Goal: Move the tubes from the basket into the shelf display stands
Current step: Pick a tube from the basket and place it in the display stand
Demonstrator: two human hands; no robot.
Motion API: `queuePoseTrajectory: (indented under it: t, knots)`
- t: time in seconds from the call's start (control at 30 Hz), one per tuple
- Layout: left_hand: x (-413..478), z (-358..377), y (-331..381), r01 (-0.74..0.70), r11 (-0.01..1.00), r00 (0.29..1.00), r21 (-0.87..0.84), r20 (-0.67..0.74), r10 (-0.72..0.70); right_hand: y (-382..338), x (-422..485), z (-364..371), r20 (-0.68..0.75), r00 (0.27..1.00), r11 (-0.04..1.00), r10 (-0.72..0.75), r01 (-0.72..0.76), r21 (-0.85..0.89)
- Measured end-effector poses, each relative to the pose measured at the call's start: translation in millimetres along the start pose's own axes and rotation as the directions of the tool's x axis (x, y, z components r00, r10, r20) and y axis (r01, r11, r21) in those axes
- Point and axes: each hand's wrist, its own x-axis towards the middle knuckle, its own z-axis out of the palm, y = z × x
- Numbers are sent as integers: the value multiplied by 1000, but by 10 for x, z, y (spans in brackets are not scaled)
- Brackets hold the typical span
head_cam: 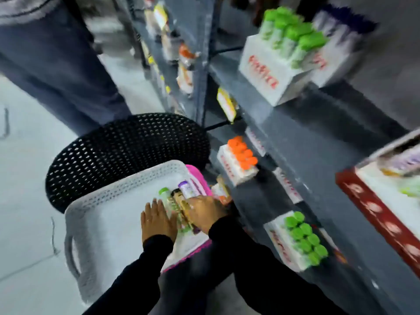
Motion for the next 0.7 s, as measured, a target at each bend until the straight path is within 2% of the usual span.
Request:
queuePoseTrajectory:
  t: [0.03, 0.13, 0.17, 0.33, 0.43, 0.53, 0.63, 0.7]
  knots:
    - [59, 58, -121, 88, 996, 995, 29, 47, -89, -51, 155, 104, 46, 999, 1000, 3, -3, -6]
    - [144, 231, -360, 174, 983, 981, 64, 76, -179, -130, 551, 309, -32, 999, 1000, -22, 23, 4]
    - [154, 308, -415, 182, 983, 981, 36, 63, -184, -145, 703, 367, -41, 999, 999, -34, 33, -9]
    - [118, 454, -518, 164, 983, 984, 86, 58, -170, -253, 1232, 617, 133, 991, 958, -9, 47, -283]
    - [112, 442, -506, 153, 983, 986, 102, 51, -158, -312, 1297, 732, 128, 992, 926, -1, 49, -374]
    - [132, 440, -515, 155, 984, 982, 93, 98, -164, -382, 1280, 692, 94, 995, 959, 34, -6, -284]
    - [134, 483, -537, 116, 989, 989, 89, 83, -124, -449, 1212, 429, 184, 975, 989, 126, -109, -99]
    - [136, 468, -530, 117, 990, 988, 81, 90, -124, -430, 1128, 185, 252, 957, 989, 142, -128, -72]
